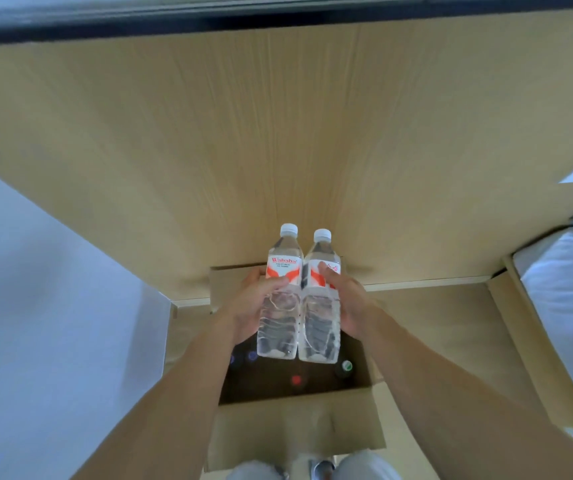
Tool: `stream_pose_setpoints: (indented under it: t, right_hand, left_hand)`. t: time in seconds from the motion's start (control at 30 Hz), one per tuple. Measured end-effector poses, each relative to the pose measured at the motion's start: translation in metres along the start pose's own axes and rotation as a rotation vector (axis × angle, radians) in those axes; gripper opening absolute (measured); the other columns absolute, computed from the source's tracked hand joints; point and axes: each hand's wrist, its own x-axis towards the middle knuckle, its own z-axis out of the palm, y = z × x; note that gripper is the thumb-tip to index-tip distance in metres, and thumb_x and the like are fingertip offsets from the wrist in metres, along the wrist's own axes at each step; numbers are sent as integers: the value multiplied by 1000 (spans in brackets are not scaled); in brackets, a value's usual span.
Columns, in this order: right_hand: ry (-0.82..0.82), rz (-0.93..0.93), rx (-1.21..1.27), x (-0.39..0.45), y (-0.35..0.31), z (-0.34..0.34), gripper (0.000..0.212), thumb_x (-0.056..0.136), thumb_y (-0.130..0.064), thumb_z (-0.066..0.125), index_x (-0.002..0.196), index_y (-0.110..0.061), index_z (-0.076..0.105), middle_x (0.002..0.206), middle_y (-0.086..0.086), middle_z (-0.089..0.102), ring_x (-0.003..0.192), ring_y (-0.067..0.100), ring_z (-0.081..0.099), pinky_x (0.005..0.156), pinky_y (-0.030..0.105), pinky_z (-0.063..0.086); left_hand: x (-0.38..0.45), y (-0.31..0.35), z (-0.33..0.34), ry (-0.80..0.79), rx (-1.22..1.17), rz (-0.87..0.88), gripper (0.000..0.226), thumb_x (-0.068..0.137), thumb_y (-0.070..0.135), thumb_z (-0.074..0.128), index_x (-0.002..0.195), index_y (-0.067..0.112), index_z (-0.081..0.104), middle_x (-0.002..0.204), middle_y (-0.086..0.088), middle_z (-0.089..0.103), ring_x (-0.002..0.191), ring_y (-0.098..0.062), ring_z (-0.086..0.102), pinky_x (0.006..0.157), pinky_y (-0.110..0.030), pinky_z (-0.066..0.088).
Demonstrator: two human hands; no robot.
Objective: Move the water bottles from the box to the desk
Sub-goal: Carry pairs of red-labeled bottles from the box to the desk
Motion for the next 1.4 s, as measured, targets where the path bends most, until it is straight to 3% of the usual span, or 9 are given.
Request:
stream_pose_setpoints:
  t: [0.07, 0.13, 0.27, 0.4, 0.63, 0.97, 1.17, 1.3, 1.4]
  right_hand:
    - [6, -12, 14, -13, -10, 0, 68, 72, -40, 82, 127, -4, 61, 115, 19, 72, 105, 36, 71, 93, 53, 55]
    - [12, -16, 40, -27, -19, 0, 61, 78, -40, 78, 126, -6, 61, 114, 19, 72, 101, 35, 72, 84, 47, 59]
    - [46, -59, 88, -49, -27, -4, 57, 92, -38, 68, 137, -5, 54, 128, 23, 65, 116, 40, 64, 104, 55, 48]
    - [141, -123, 100, -72, -25, -11, 51, 96, -32, 64, 134, 1, 57, 132, 27, 61, 121, 44, 59, 108, 59, 43]
    - [285, -169, 215, -126, -4, -35, 54, 99, -37, 59, 139, -3, 51, 138, 25, 57, 129, 42, 54, 112, 56, 40]
    - [483, -335, 443, -215, 53, -72, 50, 100, -33, 58, 138, -2, 51, 137, 26, 58, 127, 42, 56, 110, 57, 41]
    - [621, -445, 522, -279, 82, -96, 49, 101, -30, 57, 139, 0, 51, 138, 28, 56, 127, 44, 55, 111, 59, 39]
    - [689, -532, 601, -330, 112, -109, 59, 96, -29, 55, 144, 3, 44, 145, 31, 47, 135, 48, 45, 115, 61, 32]
    - [749, -582, 654, -368, 142, -121, 57, 98, -29, 52, 145, 4, 44, 147, 32, 44, 137, 48, 42, 117, 60, 30]
  left_hand:
    - [-3, 5, 10, -45, 76, 9, 35, 80, 26, 80, 111, 29, 64, 99, -2, 76, 88, -19, 74, 74, -41, 57]
    - [-6, 10, 20, -51, 133, 39, 48, 78, 27, 84, 117, 33, 56, 98, 0, 78, 88, -18, 76, 65, -36, 58]
    - [-11, 21, 42, 3, 227, 51, 78, 65, 38, 93, 124, 30, 43, 109, -3, 74, 87, -23, 77, 72, -43, 62]
    - [-16, 23, 62, -59, 366, 102, 70, 70, 51, 88, 127, 33, 51, 115, 6, 71, 94, -18, 75, 82, -46, 61]
    - [-24, 16, 90, -397, 267, -49, 39, 103, 32, 53, 139, 22, 43, 127, -17, 65, 109, -33, 70, 97, -55, 54]
    - [-67, -38, 155, -527, 598, 73, 44, 86, 33, 80, 122, 25, 57, 114, 4, 71, 95, -17, 72, 80, -43, 61]
    - [-105, -69, 205, -726, 639, -29, 30, 94, 27, 68, 123, 21, 62, 112, -12, 73, 98, -28, 72, 92, -53, 57]
    - [-136, -92, 236, -875, 712, -116, 30, 99, 18, 51, 127, 14, 61, 115, -21, 68, 89, -27, 66, 70, -36, 56]
    - [-157, -123, 259, -959, 798, -63, 31, 98, 19, 58, 128, 13, 60, 119, -22, 68, 101, -36, 65, 87, -50, 55]
